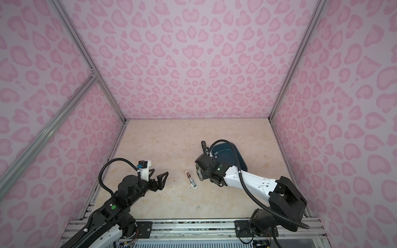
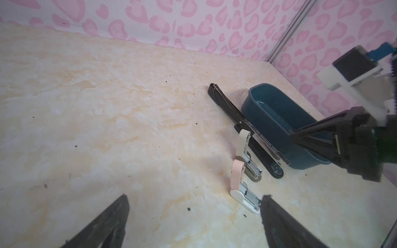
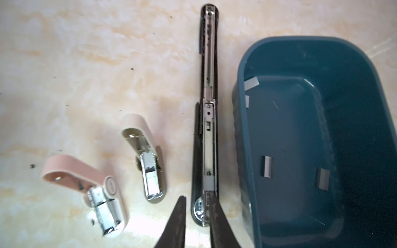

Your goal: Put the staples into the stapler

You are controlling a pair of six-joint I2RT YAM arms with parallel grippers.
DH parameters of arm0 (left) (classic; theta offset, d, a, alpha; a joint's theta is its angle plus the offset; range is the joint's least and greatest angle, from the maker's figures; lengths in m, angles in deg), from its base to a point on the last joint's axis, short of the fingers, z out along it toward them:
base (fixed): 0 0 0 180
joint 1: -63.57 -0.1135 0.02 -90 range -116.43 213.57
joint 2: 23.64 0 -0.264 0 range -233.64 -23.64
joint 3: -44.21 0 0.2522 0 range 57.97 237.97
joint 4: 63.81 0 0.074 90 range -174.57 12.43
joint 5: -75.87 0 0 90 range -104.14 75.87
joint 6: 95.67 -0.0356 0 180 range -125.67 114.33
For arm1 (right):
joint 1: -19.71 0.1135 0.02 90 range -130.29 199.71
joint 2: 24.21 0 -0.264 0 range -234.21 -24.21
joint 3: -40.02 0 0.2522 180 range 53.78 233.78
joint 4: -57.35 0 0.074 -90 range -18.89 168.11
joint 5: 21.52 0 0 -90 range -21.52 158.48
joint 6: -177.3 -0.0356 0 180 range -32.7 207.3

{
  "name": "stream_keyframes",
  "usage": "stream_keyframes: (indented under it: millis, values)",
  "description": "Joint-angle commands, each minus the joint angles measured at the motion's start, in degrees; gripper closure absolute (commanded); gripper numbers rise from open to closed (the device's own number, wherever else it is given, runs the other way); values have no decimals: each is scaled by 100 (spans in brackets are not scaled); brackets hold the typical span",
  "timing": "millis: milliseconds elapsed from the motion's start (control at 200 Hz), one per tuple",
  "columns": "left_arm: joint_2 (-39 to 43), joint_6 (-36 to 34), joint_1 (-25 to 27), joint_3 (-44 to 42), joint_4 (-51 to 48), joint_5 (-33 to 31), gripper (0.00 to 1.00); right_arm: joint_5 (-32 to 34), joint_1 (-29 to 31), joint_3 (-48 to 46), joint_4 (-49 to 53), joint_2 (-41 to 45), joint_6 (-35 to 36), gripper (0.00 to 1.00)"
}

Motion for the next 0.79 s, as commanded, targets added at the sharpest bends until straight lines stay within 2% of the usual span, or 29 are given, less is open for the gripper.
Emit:
stream_keyframes:
  millis: [0, 300, 625, 790]
  values:
    - [11, -14, -8, 45, 87, -49, 4, 11, 323, -253, 105, 234, 49, 79]
    - [209, 8, -8, 1, 32, -83, 4, -383, 1525, -910, 14, 482, -528, 79]
    - [338, 38, -8, -25, -19, -77, 4, -528, 2086, -1224, -87, 39, -1293, 80]
    - [347, 34, -8, -25, -19, -71, 4, -635, 2335, -1113, -146, -244, -1337, 80]
